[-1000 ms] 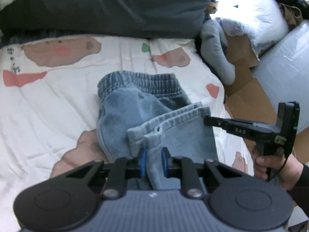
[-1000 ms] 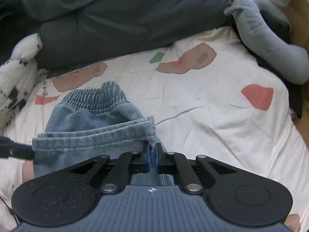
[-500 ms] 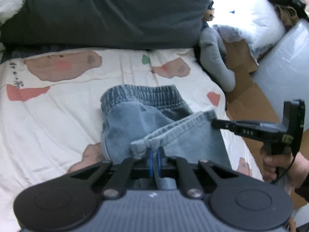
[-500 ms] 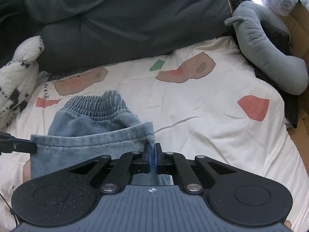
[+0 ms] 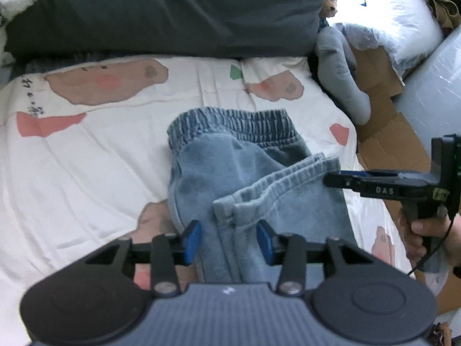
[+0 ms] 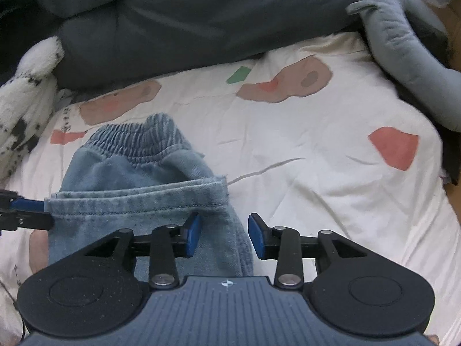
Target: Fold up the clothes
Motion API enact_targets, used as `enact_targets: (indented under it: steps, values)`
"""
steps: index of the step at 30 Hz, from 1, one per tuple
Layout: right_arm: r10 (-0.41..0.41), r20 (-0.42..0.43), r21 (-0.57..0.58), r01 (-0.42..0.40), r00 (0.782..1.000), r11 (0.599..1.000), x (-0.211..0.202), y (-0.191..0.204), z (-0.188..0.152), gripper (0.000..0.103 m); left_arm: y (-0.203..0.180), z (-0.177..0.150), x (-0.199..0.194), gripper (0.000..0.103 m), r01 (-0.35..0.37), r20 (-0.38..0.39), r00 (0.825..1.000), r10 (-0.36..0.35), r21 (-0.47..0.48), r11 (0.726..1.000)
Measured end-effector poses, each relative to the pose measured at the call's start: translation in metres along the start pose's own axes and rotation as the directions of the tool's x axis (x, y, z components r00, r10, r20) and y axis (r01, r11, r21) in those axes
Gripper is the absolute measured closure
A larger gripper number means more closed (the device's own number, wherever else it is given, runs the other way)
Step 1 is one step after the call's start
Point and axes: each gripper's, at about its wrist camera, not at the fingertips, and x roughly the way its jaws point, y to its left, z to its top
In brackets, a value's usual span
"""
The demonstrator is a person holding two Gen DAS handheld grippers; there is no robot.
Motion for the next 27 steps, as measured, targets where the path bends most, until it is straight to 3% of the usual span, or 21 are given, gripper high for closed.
enact_targets:
  steps: [4, 7, 9, 12, 14, 22, 27]
  values:
    - [0.033, -0.027, -0.015, -0.033, 0.999, 0.999, 0.014, -0.001, 0.003, 0.060, -0.006, -0.002, 0.005, 0.058, -0.001, 0.007, 1.000, 0.001, 0.020, 1.000]
    - [0.073, -0.027, -0.004, -0.073, 0.997, 0.997, 0.022, -0.003, 0.006, 0.061, -0.008, -0.003, 0.004, 0.071, -0.011, 0.018, 1.000, 0.011, 0.019, 1.000]
    - [0.073, -0.009, -0.045, -0.074, 0.997, 0.996, 0.018, 0.002, 0.005, 0.078, -0.012, -0.004, 0.001, 0.078, -0.018, 0.034, 0.999, 0.016, 0.062, 0.998]
    - [0.062, 0.027, -0.061, -0.060, 0.998, 0.996, 0.005, 0.006, 0.005, 0.089, -0.019, -0.009, -0.002, 0.085, -0.065, 0.050, 0.997, 0.058, 0.138, 0.988]
    - [0.051, 0.046, -0.067, -0.048, 0.998, 0.997, -0.002, 0.010, 0.005, 0.091, -0.020, -0.010, -0.004, 0.086, -0.077, 0.059, 0.996, 0.069, 0.143, 0.987]
    - [0.018, 0.103, -0.064, -0.011, 0.995, 0.998, -0.025, 0.020, 0.003, 0.093, -0.023, -0.013, -0.011, 0.087, -0.100, 0.079, 0.993, 0.089, 0.144, 0.985]
    - [0.006, 0.118, -0.048, -0.001, 0.993, 0.999, -0.036, 0.021, 0.001, 0.093, -0.022, -0.011, -0.013, 0.074, -0.045, 0.100, 0.995, 0.030, 0.154, 0.987]
